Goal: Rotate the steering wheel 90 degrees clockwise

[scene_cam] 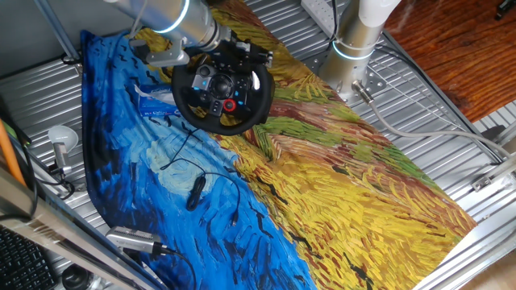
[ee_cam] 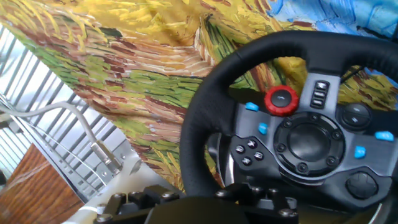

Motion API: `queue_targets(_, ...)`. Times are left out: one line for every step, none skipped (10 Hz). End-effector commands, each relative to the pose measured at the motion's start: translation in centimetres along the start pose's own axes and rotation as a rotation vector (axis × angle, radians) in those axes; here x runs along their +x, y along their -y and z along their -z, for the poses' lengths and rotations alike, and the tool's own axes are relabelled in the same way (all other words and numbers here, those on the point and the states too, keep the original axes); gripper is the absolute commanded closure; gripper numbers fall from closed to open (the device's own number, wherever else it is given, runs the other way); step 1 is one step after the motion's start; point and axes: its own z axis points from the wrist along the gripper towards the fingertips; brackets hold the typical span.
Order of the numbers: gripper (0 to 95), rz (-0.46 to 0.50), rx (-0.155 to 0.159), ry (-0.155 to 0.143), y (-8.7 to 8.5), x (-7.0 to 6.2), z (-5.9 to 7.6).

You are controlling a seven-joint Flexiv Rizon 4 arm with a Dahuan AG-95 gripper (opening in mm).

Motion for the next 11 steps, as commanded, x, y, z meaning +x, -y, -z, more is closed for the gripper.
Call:
queue_targets(19.0, -0.014, 0.032, 0.021, 1.5, 1.3, -0.6)
queue_targets(19.0, -0.012, 0.038, 0.021, 2.1, 2.1, -0.8)
queue_targets(19.0, -0.011, 0.041, 0.022, 2.6, 2.7, -0.8)
queue_targets(19.0, -0.023, 0.049, 0.021, 2.4, 2.9, -0.5)
queue_targets(19.0, -0.041, 0.057, 0.014, 2.0, 2.6, -0.1)
queue_targets(19.0, -0.063, 0.066, 0.003, 1.6, 2.2, 0.1)
queue_targets(19.0, -0.089, 0.076, 0.003, 1.4, 1.9, 0.1)
queue_targets(19.0, -0.106, 0.082, 0.007, 1.3, 1.8, 0.0)
queue_targets(38.0, -0.176, 0.118, 0.05, 1.2, 1.5, 0.0)
queue_targets(57.0, -0.213, 0.143, 0.084, 1.1, 1.4, -0.1)
queue_targets(95.0, -0.282, 0.17, 0.124, 0.9, 1.0, -0.2)
